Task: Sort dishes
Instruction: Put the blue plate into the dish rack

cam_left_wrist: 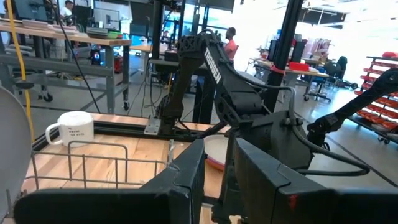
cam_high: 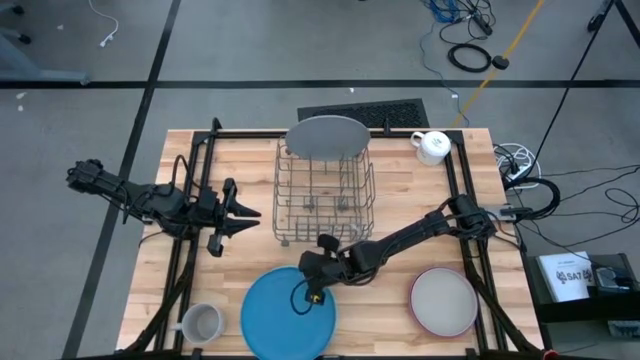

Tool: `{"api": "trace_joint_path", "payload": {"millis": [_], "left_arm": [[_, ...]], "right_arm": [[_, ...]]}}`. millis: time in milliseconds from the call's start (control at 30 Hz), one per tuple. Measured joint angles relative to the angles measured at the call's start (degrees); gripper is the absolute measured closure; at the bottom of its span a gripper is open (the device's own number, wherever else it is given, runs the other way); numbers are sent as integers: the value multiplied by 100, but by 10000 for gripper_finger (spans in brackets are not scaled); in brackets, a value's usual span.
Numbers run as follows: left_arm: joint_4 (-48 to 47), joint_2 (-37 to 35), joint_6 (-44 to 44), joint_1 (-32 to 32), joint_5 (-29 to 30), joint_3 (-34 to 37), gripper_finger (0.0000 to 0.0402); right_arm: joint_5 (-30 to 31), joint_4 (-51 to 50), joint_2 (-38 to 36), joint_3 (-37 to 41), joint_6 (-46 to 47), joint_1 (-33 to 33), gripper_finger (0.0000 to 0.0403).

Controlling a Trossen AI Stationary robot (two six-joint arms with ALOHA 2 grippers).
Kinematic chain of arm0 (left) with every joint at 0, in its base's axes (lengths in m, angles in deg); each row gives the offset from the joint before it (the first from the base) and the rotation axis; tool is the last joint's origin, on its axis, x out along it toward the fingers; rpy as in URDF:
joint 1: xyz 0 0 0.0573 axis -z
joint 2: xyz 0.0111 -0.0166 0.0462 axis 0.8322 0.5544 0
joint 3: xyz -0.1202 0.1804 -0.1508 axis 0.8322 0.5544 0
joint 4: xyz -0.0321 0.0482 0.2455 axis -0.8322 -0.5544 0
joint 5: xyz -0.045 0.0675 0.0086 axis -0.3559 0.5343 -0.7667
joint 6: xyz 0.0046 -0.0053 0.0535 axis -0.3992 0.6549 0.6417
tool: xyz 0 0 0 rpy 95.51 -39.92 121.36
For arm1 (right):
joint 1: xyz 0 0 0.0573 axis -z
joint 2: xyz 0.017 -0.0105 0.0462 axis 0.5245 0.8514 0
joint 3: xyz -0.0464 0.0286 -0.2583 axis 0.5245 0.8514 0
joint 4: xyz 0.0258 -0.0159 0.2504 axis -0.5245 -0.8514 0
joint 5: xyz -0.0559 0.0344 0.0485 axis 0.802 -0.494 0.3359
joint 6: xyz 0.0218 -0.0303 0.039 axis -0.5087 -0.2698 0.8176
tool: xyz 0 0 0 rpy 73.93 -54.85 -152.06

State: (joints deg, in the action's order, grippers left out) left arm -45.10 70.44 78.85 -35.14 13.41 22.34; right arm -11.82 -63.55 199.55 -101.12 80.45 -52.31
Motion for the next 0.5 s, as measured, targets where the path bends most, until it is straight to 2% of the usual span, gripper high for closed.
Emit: {"api": "trace_joint_path", "payload": {"millis": [267, 500], "left_arm": [[0, 0, -5, 0, 0, 0, 314], [0, 0, -7, 0, 0, 0, 314]], "right_arm": [[628, -279, -9, -233, -259, -156, 398], [712, -847, -9, -347, -29, -156, 360]]}}
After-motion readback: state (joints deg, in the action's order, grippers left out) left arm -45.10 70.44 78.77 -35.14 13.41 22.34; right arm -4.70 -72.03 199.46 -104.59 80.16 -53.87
